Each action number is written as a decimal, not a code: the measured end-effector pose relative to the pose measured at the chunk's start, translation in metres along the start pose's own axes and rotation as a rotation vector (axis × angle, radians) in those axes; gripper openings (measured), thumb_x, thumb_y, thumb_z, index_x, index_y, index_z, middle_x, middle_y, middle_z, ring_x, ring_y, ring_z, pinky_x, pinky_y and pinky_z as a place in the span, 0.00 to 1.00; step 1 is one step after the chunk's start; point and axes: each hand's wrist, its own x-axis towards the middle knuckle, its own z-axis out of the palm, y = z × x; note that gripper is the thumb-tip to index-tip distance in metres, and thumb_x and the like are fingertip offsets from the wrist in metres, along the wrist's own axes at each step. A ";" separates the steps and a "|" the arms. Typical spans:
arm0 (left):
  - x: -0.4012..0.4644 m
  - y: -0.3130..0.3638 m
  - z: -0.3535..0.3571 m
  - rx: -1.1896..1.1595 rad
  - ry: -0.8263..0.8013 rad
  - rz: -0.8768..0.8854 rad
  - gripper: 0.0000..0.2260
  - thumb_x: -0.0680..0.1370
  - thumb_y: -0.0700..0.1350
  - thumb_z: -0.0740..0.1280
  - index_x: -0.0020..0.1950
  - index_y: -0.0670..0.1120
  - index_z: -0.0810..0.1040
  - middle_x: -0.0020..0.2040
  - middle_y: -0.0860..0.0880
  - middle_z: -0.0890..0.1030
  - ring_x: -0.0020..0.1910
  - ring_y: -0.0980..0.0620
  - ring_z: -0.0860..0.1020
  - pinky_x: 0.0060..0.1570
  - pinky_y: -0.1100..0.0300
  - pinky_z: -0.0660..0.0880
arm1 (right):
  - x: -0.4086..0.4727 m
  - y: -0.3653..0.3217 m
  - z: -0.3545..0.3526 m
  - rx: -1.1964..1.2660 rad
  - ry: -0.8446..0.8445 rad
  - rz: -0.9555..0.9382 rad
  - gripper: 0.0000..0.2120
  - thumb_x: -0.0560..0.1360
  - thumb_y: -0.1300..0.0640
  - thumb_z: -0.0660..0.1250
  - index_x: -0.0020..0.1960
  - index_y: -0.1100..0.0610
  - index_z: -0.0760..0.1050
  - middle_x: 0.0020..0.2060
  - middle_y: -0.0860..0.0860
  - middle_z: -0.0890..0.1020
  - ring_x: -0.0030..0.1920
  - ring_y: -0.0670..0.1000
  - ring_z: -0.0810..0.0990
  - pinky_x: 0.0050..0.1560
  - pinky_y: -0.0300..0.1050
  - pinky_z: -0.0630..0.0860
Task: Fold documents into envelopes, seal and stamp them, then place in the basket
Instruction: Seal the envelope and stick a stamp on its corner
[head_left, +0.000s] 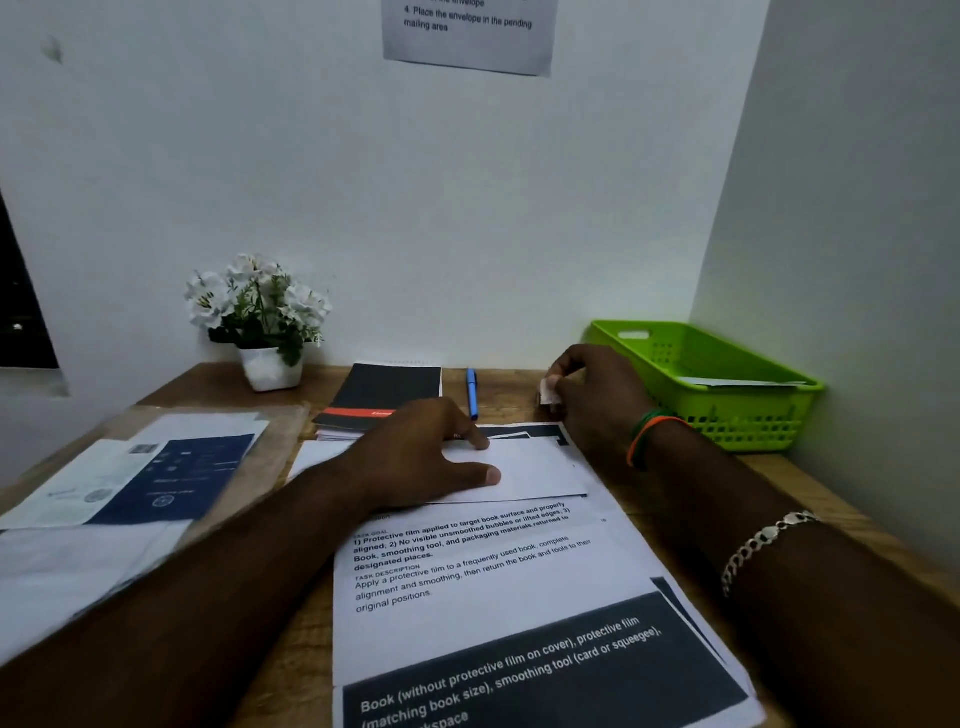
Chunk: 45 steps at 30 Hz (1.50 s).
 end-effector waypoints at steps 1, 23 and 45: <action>0.001 0.001 0.001 -0.008 0.035 -0.006 0.18 0.69 0.60 0.79 0.54 0.54 0.85 0.54 0.58 0.82 0.54 0.60 0.79 0.60 0.57 0.76 | -0.003 -0.008 -0.002 0.104 -0.030 0.028 0.05 0.75 0.66 0.69 0.40 0.62 0.80 0.34 0.58 0.83 0.32 0.53 0.81 0.33 0.41 0.75; 0.004 0.018 -0.016 -0.290 0.277 -0.057 0.05 0.78 0.41 0.73 0.43 0.43 0.84 0.33 0.49 0.84 0.30 0.57 0.78 0.38 0.60 0.74 | -0.033 -0.060 -0.007 0.353 -0.482 0.080 0.11 0.77 0.55 0.72 0.55 0.61 0.80 0.44 0.58 0.86 0.41 0.49 0.81 0.40 0.43 0.76; 0.008 0.016 -0.007 -0.647 0.265 -0.170 0.04 0.79 0.37 0.71 0.51 0.37 0.82 0.33 0.48 0.83 0.31 0.58 0.81 0.30 0.63 0.78 | -0.026 -0.051 -0.007 0.395 -0.514 0.022 0.08 0.76 0.67 0.71 0.54 0.60 0.83 0.40 0.57 0.83 0.39 0.47 0.80 0.36 0.41 0.72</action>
